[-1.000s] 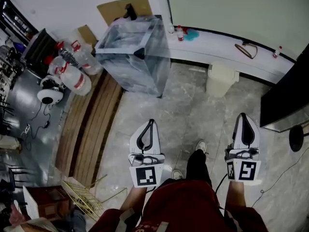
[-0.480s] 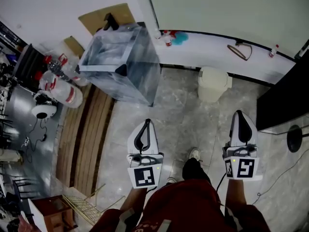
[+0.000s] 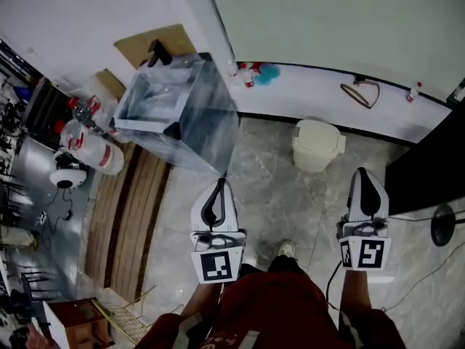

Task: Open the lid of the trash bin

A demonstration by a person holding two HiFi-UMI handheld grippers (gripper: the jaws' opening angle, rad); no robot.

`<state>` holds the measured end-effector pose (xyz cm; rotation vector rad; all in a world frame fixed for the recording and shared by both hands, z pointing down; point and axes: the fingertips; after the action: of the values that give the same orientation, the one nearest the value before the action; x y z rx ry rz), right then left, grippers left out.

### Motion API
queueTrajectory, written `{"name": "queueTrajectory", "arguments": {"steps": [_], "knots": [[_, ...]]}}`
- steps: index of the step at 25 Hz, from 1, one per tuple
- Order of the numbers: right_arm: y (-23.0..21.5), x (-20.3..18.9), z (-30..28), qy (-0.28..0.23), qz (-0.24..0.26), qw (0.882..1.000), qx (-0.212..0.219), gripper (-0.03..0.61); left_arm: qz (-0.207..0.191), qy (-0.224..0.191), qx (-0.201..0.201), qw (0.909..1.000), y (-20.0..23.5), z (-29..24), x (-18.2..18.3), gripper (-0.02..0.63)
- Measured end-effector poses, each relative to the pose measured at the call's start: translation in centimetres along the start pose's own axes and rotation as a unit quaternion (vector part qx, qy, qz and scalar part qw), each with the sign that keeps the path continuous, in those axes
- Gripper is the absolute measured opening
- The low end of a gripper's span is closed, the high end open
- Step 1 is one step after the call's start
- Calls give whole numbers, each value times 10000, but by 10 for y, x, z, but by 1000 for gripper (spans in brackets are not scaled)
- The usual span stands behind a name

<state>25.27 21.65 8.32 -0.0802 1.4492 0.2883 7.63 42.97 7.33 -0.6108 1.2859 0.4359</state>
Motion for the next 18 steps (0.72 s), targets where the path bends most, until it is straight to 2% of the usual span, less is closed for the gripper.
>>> {"name": "queueTrajectory", "arguments": {"steps": [9, 18], "knots": [[-26, -15, -23, -16, -66, 10000, -54, 2, -139, 45, -40, 9999, -14, -33, -11, 5], [-18, -17, -69, -9, 153, 9998, -110, 2, 196, -26, -227, 9995, 3, -80, -34, 5]]}}
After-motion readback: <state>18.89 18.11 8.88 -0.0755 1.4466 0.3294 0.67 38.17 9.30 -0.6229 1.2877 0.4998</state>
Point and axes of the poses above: the fingertips, and each gripper's own axes: z backward along the fingers, y to its left, x out of its top, and after that the axes turned 14 degrees about x, right-handed
